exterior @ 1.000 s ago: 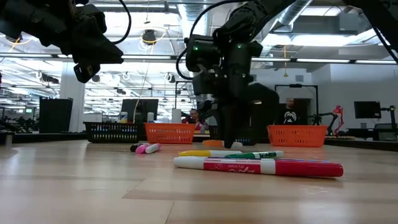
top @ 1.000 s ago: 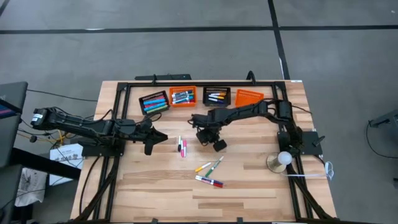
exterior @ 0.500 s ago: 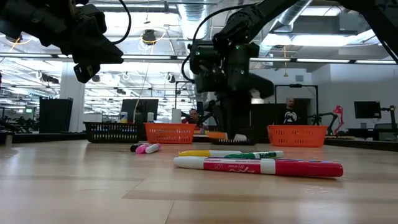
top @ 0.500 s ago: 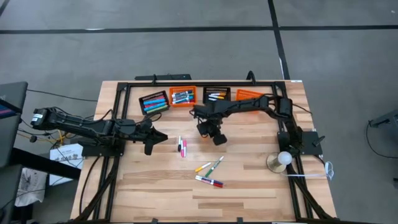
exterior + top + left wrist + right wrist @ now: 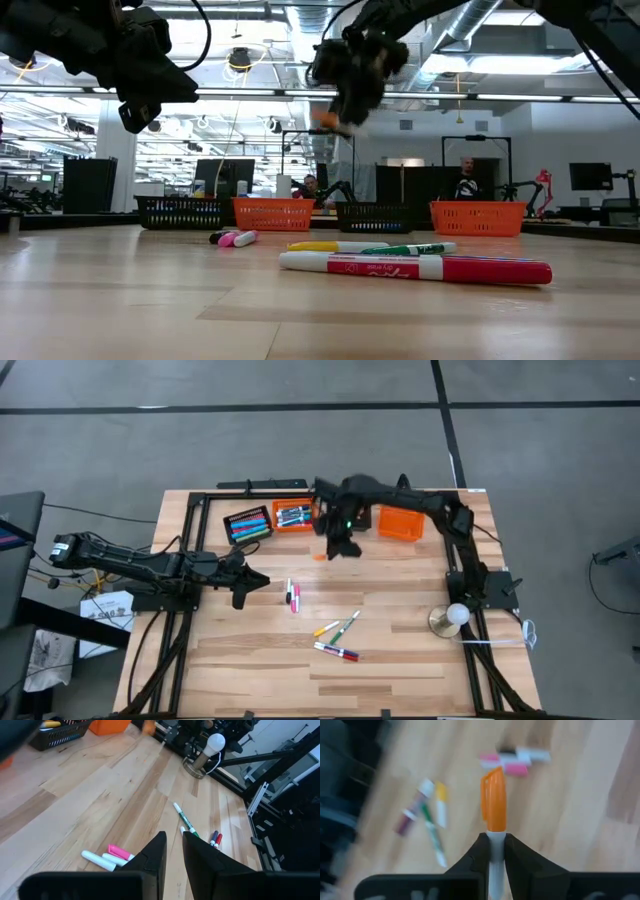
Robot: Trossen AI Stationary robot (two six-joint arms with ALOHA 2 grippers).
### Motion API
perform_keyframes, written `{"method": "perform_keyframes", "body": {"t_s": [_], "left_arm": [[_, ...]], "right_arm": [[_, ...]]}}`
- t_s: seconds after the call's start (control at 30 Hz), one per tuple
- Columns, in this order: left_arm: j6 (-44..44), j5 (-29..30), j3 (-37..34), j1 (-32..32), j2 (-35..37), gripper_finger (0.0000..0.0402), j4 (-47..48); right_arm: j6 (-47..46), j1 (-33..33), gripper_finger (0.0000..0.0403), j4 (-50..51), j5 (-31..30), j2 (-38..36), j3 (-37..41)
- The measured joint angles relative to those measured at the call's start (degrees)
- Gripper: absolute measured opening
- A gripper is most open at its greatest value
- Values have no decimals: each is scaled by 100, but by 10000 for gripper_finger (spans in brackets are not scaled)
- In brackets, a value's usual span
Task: Pick & Place Markers
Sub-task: Put the orange mini highlighter into the right black bin
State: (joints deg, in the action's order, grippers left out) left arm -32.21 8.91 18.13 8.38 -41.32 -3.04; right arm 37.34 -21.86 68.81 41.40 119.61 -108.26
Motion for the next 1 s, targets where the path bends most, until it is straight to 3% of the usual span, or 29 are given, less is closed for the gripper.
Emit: {"method": "perform_keyframes", "body": {"t_s": [0.23,0.43,0.57,0.87,1.0], "left_arm": [[0,0,0,-1,0,62,1],[0,0,0,0,0,62,1],[0,0,0,1,0,62,1],[0,4,0,-1,0,62,-3],[14,305,-7,-6,0,62,-335]], "right_arm": [[-425,-740,32,287,2745,-4,-696],[-1153,-1090,28,-513,4677,-4,-895],[-1454,-1159,31,-1125,4953,-4,-895],[-1504,-1162,30,-1075,4909,-4,-895],[-1433,-1151,33,-1062,4801,-4,-895]]}}
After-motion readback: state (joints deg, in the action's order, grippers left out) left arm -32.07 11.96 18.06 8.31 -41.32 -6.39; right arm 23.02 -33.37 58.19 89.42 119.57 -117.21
